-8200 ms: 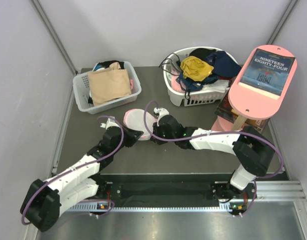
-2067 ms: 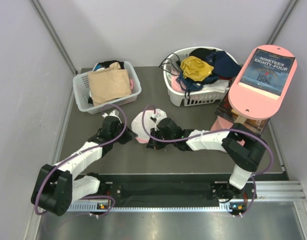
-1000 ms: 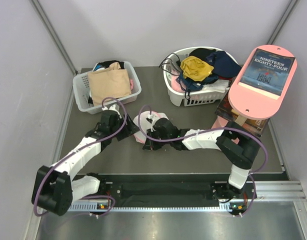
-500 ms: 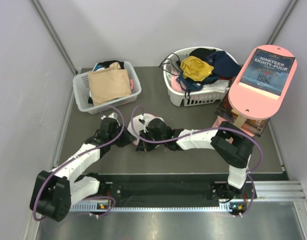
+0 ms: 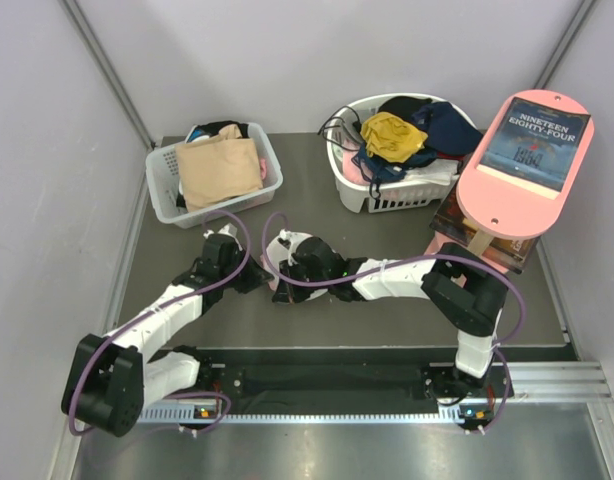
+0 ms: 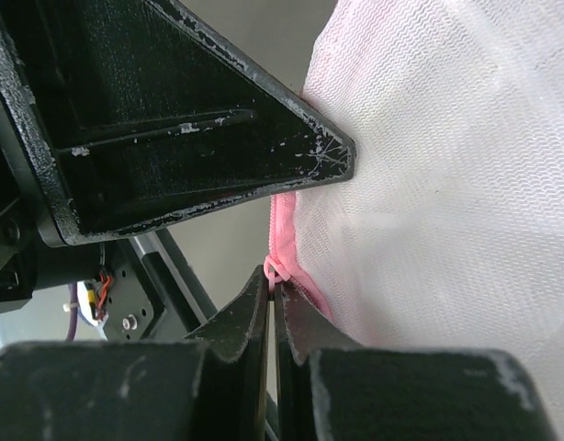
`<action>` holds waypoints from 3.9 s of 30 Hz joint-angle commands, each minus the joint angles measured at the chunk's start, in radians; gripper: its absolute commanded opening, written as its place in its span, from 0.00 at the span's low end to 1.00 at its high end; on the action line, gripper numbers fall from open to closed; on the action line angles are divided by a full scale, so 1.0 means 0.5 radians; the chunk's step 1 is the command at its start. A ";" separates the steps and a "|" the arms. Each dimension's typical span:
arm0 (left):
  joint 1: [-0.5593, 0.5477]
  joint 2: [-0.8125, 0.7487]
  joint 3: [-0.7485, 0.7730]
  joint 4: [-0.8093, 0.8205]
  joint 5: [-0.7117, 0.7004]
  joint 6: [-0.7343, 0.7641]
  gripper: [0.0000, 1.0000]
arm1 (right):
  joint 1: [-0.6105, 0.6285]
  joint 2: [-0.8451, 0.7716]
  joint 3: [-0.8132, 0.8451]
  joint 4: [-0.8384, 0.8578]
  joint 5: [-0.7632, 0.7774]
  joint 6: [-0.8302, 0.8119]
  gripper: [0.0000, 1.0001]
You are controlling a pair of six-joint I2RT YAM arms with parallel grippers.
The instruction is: Unzip the laundry bag and remove the bra
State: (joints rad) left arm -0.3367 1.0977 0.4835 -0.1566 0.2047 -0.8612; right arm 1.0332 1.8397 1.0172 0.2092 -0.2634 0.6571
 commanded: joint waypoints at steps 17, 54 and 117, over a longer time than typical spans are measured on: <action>0.044 -0.005 0.125 0.003 -0.149 0.167 0.00 | -0.137 -0.292 -0.270 -0.017 0.143 -0.026 0.00; 0.047 -0.290 -0.049 -0.043 -0.075 0.026 0.60 | -0.008 -0.007 0.089 0.033 -0.050 0.014 0.00; 0.075 0.474 0.487 0.182 -0.050 0.323 0.32 | -0.124 -0.228 -0.154 0.011 -0.004 -0.035 0.00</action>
State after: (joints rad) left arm -0.3084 1.3056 0.6628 -0.1024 0.2028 -0.7330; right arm 0.9600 1.7515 0.8986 0.2192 -0.2558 0.6552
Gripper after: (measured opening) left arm 0.208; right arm 0.010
